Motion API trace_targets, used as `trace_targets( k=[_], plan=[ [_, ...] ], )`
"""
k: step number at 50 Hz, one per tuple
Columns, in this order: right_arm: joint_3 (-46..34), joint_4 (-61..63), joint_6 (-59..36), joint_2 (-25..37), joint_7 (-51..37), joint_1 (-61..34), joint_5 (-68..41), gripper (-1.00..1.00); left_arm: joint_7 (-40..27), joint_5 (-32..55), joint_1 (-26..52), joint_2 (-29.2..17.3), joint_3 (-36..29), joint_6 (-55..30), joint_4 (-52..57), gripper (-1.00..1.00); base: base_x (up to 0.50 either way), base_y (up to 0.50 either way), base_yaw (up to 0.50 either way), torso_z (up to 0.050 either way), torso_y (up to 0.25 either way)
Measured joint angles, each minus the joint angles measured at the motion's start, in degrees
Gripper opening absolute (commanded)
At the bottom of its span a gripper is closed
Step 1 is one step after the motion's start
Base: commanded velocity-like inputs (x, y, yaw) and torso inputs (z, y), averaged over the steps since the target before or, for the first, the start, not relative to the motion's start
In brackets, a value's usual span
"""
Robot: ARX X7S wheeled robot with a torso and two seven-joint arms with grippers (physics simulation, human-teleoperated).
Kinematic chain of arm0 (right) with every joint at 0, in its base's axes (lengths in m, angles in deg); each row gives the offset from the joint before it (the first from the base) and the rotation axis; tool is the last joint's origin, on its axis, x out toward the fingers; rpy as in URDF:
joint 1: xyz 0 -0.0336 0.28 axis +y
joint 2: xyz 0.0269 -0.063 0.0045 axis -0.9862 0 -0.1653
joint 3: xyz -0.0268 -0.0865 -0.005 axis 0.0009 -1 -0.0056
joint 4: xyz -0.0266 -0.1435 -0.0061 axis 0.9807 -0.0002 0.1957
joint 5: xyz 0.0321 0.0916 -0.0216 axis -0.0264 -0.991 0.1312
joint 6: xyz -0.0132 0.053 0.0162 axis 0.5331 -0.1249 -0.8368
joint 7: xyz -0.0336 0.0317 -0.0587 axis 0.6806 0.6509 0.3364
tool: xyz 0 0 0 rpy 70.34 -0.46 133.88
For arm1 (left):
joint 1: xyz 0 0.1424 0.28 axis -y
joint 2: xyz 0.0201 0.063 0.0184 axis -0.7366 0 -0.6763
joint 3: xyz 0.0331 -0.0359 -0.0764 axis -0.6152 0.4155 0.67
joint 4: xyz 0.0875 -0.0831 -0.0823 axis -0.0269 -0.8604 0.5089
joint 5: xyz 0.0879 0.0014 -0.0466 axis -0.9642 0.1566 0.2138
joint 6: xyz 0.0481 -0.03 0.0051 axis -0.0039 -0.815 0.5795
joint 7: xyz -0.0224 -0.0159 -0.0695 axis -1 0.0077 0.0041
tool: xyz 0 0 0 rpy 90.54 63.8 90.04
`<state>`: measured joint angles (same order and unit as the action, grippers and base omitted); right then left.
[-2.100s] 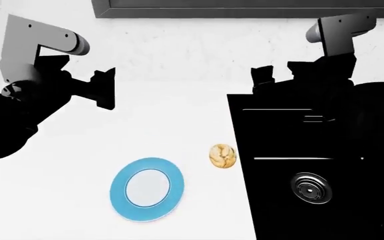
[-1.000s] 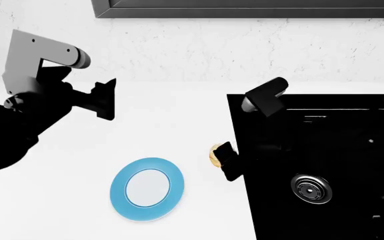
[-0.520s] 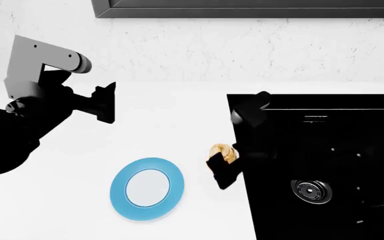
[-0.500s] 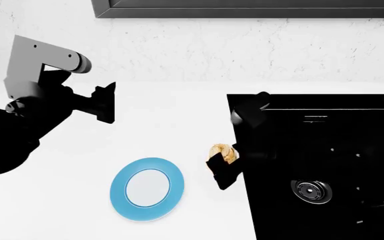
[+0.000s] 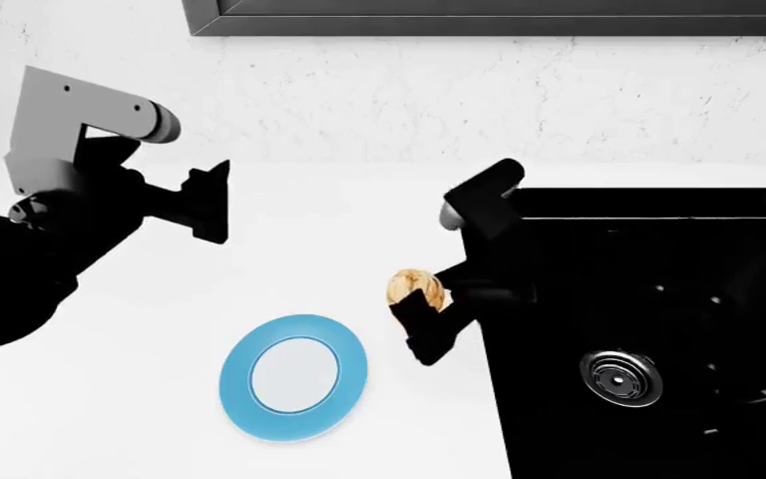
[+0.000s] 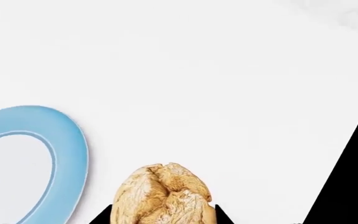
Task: Place the pastries on the plates.
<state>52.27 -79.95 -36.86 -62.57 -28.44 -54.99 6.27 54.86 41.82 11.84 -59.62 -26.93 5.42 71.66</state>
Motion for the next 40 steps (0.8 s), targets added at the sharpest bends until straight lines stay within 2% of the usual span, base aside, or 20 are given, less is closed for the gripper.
trace_targets(
  k=[15, 29, 40],
  plan=[
    [-2.8, 1.8, 1.1, -5.6, 1.9, -2.0, -1.1, -1.00, -0.2, 0.4, -0.4, 0.0, 0.1, 0.4, 0.2, 1.00, 0.00, 0.00, 0.00, 0.000, 0.000],
    [-6.8, -1.3, 3.6, -11.0, 5.3, -2.7, -0.1, -1.00, -0.3, 1.3, -1.6, -0.6, 1.1, 0.8, 1.2, 1.00, 0.00, 0.00, 0.00, 0.000, 0.000],
    [-8.9, -4.3, 5.3, -12.9, 6.9, -2.2, 1.0, -1.00, -0.5, 1.7, -2.2, -0.7, 1.3, 1.1, 1.6, 1.00, 0.00, 0.00, 0.00, 0.000, 0.000]
  ],
)
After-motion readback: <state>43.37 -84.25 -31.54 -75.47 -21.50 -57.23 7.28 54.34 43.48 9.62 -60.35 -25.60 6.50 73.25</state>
